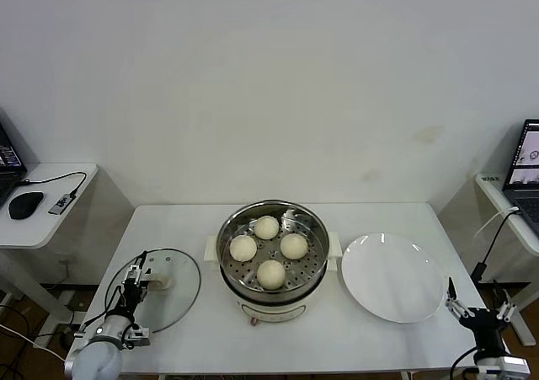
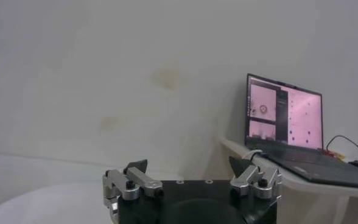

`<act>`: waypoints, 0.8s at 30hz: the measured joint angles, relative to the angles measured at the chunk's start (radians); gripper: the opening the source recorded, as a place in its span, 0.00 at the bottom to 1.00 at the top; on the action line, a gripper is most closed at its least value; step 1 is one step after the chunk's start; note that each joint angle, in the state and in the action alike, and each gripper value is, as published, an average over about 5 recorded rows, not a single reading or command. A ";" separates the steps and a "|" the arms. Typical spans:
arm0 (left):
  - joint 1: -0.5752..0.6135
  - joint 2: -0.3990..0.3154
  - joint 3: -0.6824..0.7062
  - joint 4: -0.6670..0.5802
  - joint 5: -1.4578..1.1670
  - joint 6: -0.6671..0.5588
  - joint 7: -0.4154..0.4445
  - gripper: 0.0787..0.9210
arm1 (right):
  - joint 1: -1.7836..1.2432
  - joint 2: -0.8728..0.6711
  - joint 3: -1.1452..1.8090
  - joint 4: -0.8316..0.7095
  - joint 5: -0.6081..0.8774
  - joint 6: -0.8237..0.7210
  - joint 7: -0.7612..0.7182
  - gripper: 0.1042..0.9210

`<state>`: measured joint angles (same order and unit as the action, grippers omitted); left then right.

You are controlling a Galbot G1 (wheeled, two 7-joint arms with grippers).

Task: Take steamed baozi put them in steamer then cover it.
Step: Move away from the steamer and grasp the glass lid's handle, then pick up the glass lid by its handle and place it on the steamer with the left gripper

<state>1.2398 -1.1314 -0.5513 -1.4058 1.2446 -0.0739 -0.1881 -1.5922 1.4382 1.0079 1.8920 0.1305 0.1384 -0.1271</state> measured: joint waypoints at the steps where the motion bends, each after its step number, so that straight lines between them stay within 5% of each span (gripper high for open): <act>1: -0.001 0.000 0.001 0.005 -0.003 0.000 0.000 0.70 | 0.000 0.000 -0.001 0.000 0.000 0.000 0.000 0.88; 18: 0.005 -0.002 -0.009 0.015 -0.053 -0.015 -0.036 0.12 | 0.002 -0.007 -0.035 0.013 -0.016 0.005 -0.004 0.88; 24: 0.042 0.008 -0.032 -0.047 -0.077 0.001 -0.055 0.07 | 0.002 -0.011 -0.054 0.023 -0.031 0.014 -0.005 0.88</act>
<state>1.2818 -1.1238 -0.5829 -1.4529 1.1673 -0.0727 -0.2432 -1.5906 1.4270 0.9538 1.9146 0.0994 0.1525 -0.1319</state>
